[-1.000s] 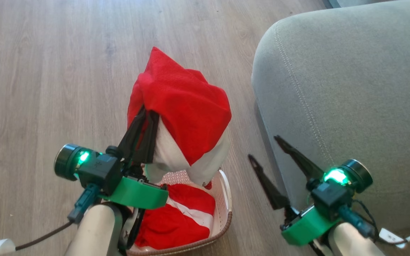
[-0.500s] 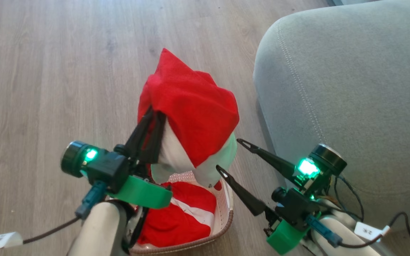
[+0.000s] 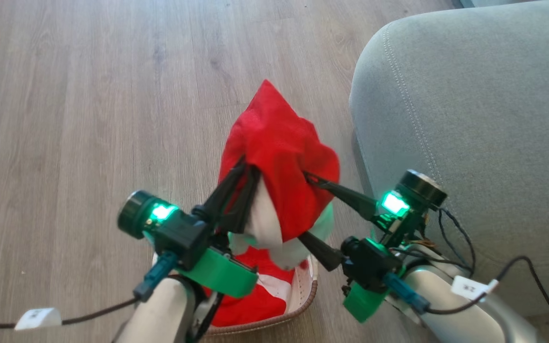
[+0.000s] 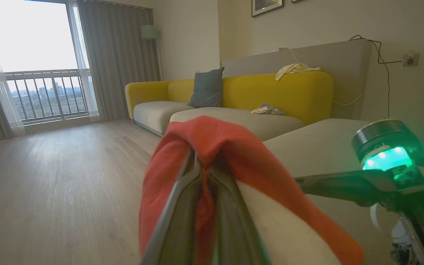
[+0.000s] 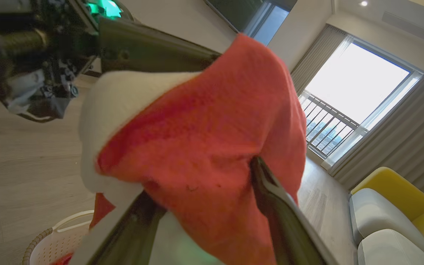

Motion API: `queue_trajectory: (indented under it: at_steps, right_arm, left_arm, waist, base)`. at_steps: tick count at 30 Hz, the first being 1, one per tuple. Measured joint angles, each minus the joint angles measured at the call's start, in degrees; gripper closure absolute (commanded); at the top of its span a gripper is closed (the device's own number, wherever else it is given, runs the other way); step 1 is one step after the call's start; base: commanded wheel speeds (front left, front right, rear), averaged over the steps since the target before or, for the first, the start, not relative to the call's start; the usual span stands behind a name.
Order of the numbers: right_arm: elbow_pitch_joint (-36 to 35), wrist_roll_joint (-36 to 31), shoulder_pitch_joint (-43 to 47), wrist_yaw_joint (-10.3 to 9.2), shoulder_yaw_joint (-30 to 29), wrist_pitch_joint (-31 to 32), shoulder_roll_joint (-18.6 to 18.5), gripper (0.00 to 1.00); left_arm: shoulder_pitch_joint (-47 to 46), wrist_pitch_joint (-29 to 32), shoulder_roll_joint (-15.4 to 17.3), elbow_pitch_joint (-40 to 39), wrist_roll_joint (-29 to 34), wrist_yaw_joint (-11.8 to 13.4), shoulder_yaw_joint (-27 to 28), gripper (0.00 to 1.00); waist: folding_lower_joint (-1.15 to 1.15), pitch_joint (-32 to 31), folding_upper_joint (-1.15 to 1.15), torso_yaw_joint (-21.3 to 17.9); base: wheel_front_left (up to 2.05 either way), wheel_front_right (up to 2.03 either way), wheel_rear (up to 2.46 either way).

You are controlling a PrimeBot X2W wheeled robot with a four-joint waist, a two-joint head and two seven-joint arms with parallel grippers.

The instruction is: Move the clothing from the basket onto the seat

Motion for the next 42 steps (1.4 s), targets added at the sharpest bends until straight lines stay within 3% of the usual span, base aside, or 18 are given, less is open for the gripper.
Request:
queue_trajectory:
  at_steps: [6, 13, 14, 15, 28, 29, 30, 31, 42]
  right_arm:
    - [3.53, -1.53, -2.27, 0.00, 0.33, 0.00, 2.64, 0.00]
    - [5.48, -2.16, -3.36, 0.00, -3.92, 0.00, 6.92, 0.00]
    - [5.84, -2.21, -3.34, 0.00, -4.54, 0.00, 7.40, 0.60]
    - [6.20, -2.21, -3.30, 0.00, -5.16, 0.00, 7.78, 1.00]
    - [5.55, 0.34, -1.49, 0.00, -8.48, 0.01, 9.87, 1.00]
    - [5.31, 0.46, -1.25, 0.00, -8.93, 0.01, 10.06, 1.00]
    - [5.00, 0.80, -0.95, 0.00, -9.38, 0.02, 10.31, 1.00]
    - [4.74, 0.89, -0.80, 0.00, -9.91, 0.02, 10.55, 1.00]
    - [0.82, 1.35, -0.44, 0.00, -17.36, 0.01, 10.45, 1.00]
  left_arm:
    - [-1.18, 0.00, 0.01, -0.63, -0.02, -0.08, -2.67, 1.00]
    - [-1.41, -0.26, 0.01, -0.69, -0.09, -0.49, -4.43, 1.00]
    - [-1.41, -0.26, 0.01, -0.69, -0.09, -0.49, -4.45, 1.00]
    - [-1.41, -0.26, 0.01, -0.68, -0.10, -0.49, -4.47, 1.00]
    - [-1.40, -0.32, 0.00, -0.67, -0.68, -0.58, -5.13, 1.00]
    - [-1.40, -0.32, 0.00, -0.68, -0.70, -0.57, -5.12, 0.81]
    - [-1.39, -0.32, 0.00, -0.75, -0.79, -0.56, -5.11, 0.53]
    - [-1.38, -0.32, 0.00, -0.76, -1.21, -0.54, -5.10, 0.00]
    - [-0.79, -0.32, 0.00, 1.71, -0.49, -0.47, -4.20, 0.00]
  waist:
    - [0.00, 0.32, 0.00, 0.49]
    - [0.00, 0.33, 0.00, 1.54]
    - [0.00, 0.24, 0.00, 1.68]
    - [0.00, 0.13, 0.00, 1.82]
    - [0.00, -0.53, 0.00, 3.34]
    - [0.00, -0.55, 0.00, 3.36]
    - [0.00, -0.60, 0.00, 3.37]
    - [0.00, -0.64, 0.00, 3.37]
    - [0.00, -0.44, 0.00, 3.19]
  base:
    - [0.00, 0.00, 0.00]
    - [0.00, 0.00, 0.00]
    - [0.00, 0.00, 0.00]
    - [0.00, 0.00, 0.00]
    - [0.00, 0.00, 0.00]
    - [0.00, 0.00, 0.00]
    - [0.00, 0.00, 0.00]
    - [0.00, 0.00, 0.00]
    - [0.00, 0.00, 0.00]
